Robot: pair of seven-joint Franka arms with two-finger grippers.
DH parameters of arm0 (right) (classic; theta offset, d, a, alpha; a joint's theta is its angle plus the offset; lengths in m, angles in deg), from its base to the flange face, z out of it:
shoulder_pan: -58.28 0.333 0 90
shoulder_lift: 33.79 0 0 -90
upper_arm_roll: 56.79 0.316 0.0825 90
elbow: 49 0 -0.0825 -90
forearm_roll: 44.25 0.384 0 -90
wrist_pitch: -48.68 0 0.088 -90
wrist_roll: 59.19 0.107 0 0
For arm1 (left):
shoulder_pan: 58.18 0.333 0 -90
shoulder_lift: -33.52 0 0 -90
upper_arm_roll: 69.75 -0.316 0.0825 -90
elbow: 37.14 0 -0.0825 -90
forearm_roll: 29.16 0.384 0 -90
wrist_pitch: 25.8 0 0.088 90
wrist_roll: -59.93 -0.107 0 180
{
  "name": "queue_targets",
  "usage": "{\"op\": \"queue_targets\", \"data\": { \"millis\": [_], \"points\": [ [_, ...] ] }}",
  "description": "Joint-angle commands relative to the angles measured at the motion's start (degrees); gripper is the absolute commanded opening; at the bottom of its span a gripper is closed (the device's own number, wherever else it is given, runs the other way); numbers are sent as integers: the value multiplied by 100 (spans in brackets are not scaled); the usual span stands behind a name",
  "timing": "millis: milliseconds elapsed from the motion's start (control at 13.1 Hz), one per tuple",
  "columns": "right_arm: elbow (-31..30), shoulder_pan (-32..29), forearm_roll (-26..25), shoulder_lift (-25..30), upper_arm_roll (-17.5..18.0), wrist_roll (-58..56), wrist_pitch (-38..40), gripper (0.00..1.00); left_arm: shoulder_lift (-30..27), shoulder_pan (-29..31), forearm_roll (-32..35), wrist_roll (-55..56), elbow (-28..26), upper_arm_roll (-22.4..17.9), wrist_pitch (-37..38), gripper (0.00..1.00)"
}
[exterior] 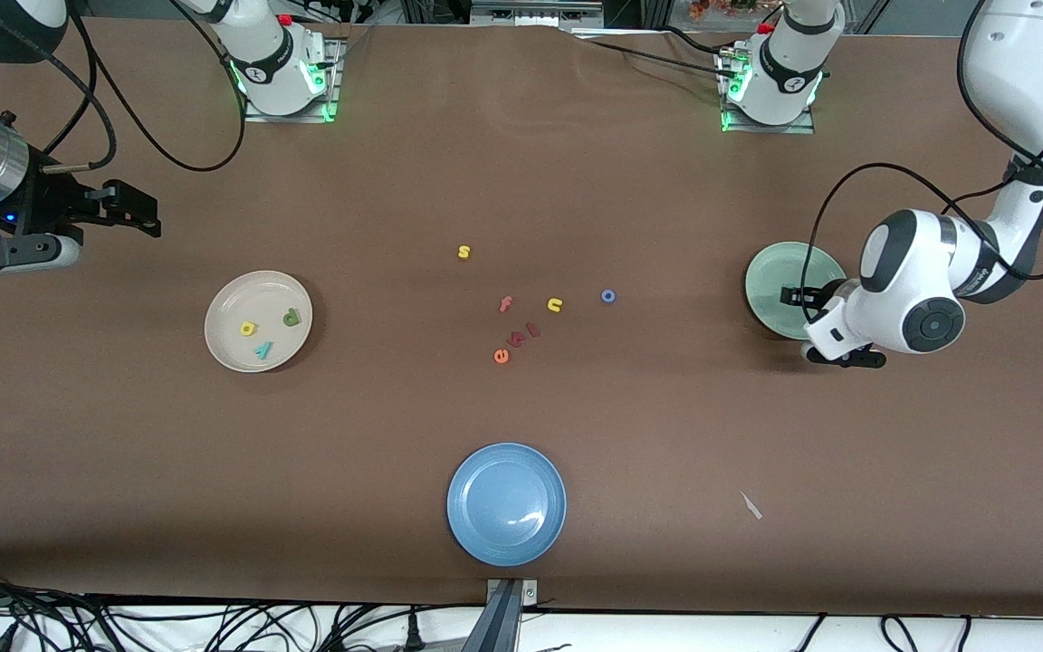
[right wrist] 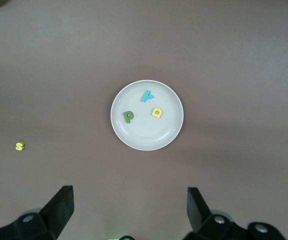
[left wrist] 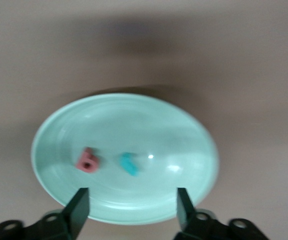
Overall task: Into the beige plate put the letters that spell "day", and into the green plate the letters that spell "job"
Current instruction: 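Reach the left gripper to the blue o and grasp it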
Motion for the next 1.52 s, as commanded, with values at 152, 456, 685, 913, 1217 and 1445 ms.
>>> {"op": "queue_targets", "data": {
  "millis": [152,456,685,913,1217,1445],
  "points": [
    [-183,-280,-58,138,153,70,92,100,-222,-41,-539,1602,122,1130,6,100],
    [0,-316,-58,-72,267,61,74,100,120,-769,-627,3246,35,1370,-1363,100],
    [36,-272,-32,-143,267,8,30,100,542,-1358,-400,4259,-53,1291,-2427,100],
    [36,-342,-5,-161,241,-18,21,100,1016,-1614,705,5189,-53,1238,-2781,98],
    [45,-394,-23,-223,197,-36,30,100,1422,-1641,1728,6088,-27,1238,-3001,91],
    [45,-447,-14,-205,179,-53,91,100,1571,-1764,1729,6097,-18,1229,-3001,81]
  ]
}}
